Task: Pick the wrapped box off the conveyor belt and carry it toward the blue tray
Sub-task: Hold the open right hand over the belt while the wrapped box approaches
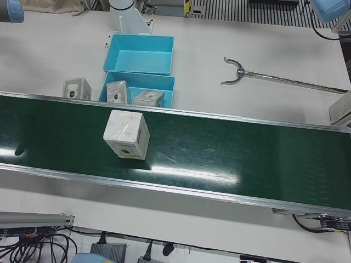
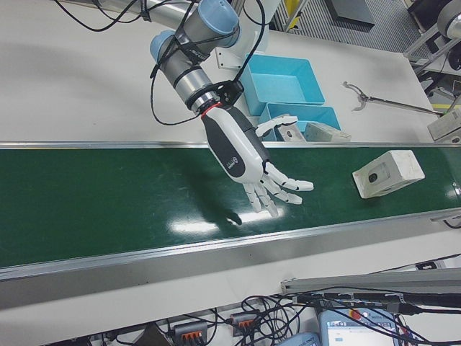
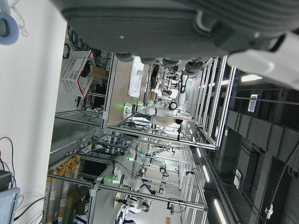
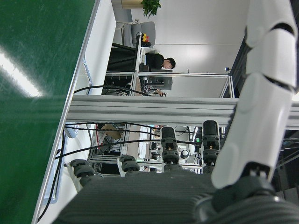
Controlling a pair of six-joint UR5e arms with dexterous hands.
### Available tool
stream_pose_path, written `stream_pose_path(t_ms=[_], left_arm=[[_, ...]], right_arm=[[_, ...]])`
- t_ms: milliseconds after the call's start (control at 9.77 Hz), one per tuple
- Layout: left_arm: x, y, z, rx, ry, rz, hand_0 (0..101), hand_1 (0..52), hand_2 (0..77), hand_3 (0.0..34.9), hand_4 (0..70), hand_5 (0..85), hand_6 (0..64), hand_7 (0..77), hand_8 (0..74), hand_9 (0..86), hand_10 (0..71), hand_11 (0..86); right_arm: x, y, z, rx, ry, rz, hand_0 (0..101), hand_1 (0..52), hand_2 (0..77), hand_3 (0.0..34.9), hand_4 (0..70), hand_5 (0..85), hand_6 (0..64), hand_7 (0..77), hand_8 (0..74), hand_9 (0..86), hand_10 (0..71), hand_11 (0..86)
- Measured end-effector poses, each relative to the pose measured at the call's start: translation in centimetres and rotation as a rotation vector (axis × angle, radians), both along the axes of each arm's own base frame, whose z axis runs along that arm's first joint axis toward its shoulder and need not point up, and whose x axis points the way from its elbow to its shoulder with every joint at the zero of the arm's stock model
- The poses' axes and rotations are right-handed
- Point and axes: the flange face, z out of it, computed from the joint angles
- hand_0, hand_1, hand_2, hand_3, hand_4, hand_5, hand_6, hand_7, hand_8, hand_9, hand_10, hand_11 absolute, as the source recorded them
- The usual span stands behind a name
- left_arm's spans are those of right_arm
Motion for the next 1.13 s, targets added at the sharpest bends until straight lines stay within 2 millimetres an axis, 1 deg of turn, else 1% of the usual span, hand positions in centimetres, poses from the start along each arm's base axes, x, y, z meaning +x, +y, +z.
stream_pose_path(t_ms=[307,409,512,614,717,819,921,1024,1126], left_arm=[[0.0,0.0,0.0,0.000,0.000,0.000,0,0.0,1.1,0.0,0.5,0.5,0.0,0.5,0.5,0.0,0.0,0.0],[0.0,0.0,0.0,0.000,0.000,0.000,0,0.0,1.1,0.0,0.0,0.5,0.0,0.5,0.5,0.0,0.5,0.0],[0.0,0.0,0.0,0.000,0.000,0.000,0,0.0,1.1,0.0,0.0,0.5,0.0,0.5,0.5,0.0,0.5,0.0],[0.0,0.0,0.0,0.000,0.000,0.000,0,0.0,1.1,0.0,0.0,0.5,0.0,0.5,0.5,0.0,0.0,0.0],[0.0,0.0,0.0,0.000,0.000,0.000,0,0.0,0.5,0.0,0.0,0.5,0.0,0.5,0.5,0.0,0.5,0.0],[0.0,0.0,0.0,0.000,0.000,0.000,0,0.0,1.1,0.0,0.0,0.5,0.0,0.5,0.5,0.0,0.0,0.0],[0.0,0.0,0.0,0.000,0.000,0.000,0,0.0,1.1,0.0,0.0,0.5,0.0,0.5,0.5,0.0,0.0,0.0],[0.0,0.0,0.0,0.000,0.000,0.000,0,0.0,1.1,0.0,0.0,0.5,0.0,0.5,0.0,0.5,0.5,0.0],[0.0,0.0,0.0,0.000,0.000,0.000,0,0.0,1.1,0.0,0.0,0.5,0.0,0.5,0.0,0.5,0.5,0.0]], right_arm=[[0.0,0.0,0.0,-0.001,0.001,0.000,43,10.4,15.3,29.9,8.2,22.4,0.0,18.5,1.1,6.5,3.3,5.4],[0.0,0.0,0.1,-0.002,0.002,0.000,43,10.4,14.2,30.1,8.2,20.7,0.0,18.5,1.1,6.5,3.3,5.4],[0.1,0.1,0.3,-0.004,0.006,0.001,44,13.1,14.7,29.9,5.4,20.7,0.0,18.5,1.1,6.5,3.3,5.4],[0.3,0.1,0.5,-0.005,0.012,0.006,44,13.1,14.7,29.9,5.4,20.7,0.0,18.5,1.1,6.5,3.3,5.4],[0.6,0.1,1.0,-0.009,0.022,0.012,45,13.1,15.3,30.0,2.7,16.9,0.0,18.5,1.1,6.5,3.3,6.0],[0.9,0.1,1.5,-0.014,0.031,0.021,45,11.5,13.1,30.0,1.6,14.7,0.0,18.5,1.1,6.5,3.3,6.0],[1.1,0.1,1.7,-0.019,0.036,0.030,45,11.5,13.1,30.0,1.6,14.7,0.0,18.5,1.1,6.5,3.3,6.0],[1.2,0.1,1.9,-0.022,0.039,0.035,45,12.5,9.8,30.0,0.0,13.1,0.0,16.9,1.1,4.9,3.3,6.0],[1.2,0.1,1.9,-0.023,0.040,0.037,45,12.5,9.8,30.0,0.0,13.1,0.0,16.9,1.1,4.9,3.8,6.5]])
